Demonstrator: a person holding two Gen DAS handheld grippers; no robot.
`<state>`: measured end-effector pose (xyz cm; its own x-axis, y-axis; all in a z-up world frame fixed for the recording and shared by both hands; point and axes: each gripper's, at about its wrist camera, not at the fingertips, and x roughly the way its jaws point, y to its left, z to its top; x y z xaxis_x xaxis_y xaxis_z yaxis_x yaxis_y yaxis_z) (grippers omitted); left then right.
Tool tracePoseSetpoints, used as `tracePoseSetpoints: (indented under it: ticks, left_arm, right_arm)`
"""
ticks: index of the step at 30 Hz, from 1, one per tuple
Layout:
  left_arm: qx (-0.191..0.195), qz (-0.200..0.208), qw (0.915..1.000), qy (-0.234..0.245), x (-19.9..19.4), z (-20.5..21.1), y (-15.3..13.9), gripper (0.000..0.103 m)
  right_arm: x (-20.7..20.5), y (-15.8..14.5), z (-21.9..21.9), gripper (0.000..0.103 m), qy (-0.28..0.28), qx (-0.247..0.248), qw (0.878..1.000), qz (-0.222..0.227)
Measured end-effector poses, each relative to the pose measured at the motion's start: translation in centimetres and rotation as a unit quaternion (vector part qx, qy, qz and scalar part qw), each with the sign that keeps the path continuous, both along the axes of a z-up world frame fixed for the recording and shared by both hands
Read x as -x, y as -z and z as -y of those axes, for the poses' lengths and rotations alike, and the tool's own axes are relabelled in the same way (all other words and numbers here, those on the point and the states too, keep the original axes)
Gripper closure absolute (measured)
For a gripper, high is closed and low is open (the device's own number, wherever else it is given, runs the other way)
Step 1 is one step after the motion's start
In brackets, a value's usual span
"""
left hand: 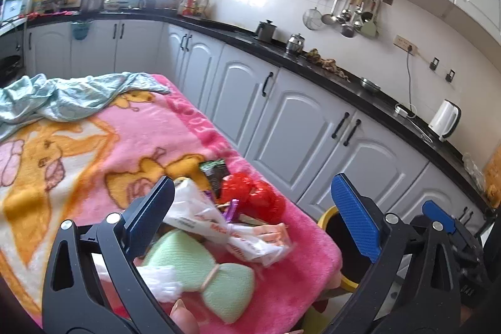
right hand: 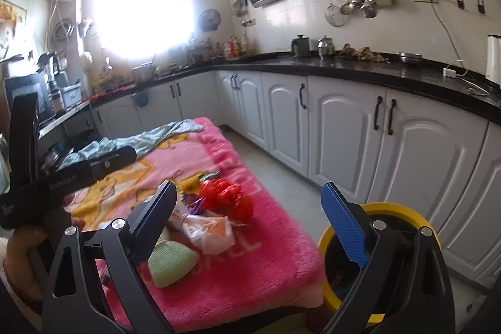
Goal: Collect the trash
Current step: 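Move both tools back over the trash items on the blanket, then grasp the white mesh bag with the left tool while the right tool grasps the plastic bag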
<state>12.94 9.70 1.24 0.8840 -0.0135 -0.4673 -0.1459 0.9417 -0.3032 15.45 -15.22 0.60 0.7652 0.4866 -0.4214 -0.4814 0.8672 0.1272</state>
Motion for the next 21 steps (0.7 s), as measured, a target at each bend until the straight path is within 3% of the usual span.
tracePoseSetpoints:
  ticks: [14,21]
  left_arm:
    - [0.020,-0.034,0.9972,-0.063,3.0,-6.2,2.3,0.011]
    - [0.046,-0.068,0.9923,-0.093,4.0,-9.3,4.7,0.011]
  right_arm:
    - [-0.1,4.2,-5.4,0.012,-0.059,0.058,0.996,-0.025]
    - [-2.1,6.8,-7.1,0.012,-0.069,0.071,0.993,-0.066]
